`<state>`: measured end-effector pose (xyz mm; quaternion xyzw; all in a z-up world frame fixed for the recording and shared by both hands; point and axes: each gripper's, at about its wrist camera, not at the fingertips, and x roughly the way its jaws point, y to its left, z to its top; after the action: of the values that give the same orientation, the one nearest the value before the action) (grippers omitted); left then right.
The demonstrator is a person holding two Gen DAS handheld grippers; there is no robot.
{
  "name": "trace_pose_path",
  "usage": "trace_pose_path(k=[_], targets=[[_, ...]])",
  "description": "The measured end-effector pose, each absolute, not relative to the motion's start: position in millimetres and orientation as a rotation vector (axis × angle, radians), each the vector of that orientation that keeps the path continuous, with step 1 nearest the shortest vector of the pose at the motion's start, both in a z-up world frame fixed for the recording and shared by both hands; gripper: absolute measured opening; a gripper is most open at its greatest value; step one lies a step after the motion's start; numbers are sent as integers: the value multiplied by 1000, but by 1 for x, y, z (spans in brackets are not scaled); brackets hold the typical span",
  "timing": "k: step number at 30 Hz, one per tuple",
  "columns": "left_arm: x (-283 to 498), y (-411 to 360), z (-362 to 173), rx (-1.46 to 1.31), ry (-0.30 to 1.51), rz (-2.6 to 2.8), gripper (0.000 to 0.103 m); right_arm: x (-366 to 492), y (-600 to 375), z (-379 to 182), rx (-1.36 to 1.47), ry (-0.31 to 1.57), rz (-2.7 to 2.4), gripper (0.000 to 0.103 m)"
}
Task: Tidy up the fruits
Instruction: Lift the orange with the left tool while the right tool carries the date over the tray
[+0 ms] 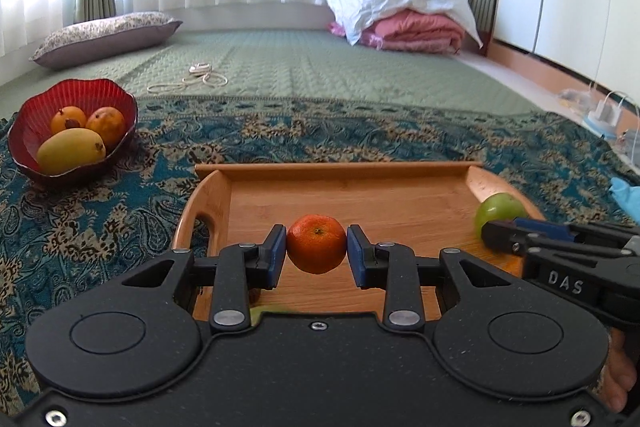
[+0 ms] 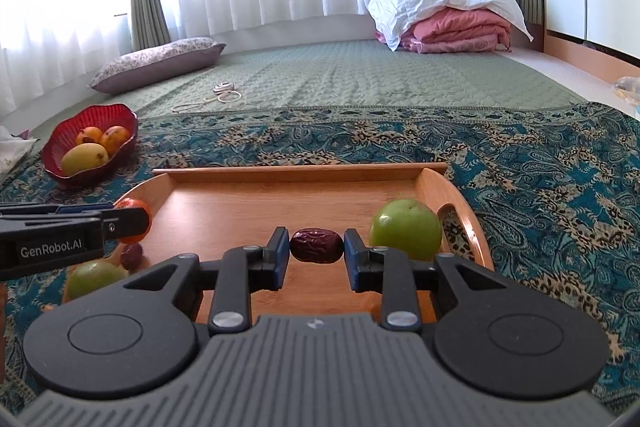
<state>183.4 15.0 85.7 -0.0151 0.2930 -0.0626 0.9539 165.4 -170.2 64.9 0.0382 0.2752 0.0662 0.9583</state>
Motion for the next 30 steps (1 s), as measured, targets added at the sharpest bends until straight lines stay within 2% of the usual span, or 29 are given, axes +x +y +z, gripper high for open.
trace_pose_path(k=[21, 30], targets=[[247, 30, 62, -69, 754, -98, 31, 221, -172, 51, 95, 684, 130, 34], [254, 30, 56, -72, 769, -100, 31, 229, -167, 41, 85, 723, 129, 34]])
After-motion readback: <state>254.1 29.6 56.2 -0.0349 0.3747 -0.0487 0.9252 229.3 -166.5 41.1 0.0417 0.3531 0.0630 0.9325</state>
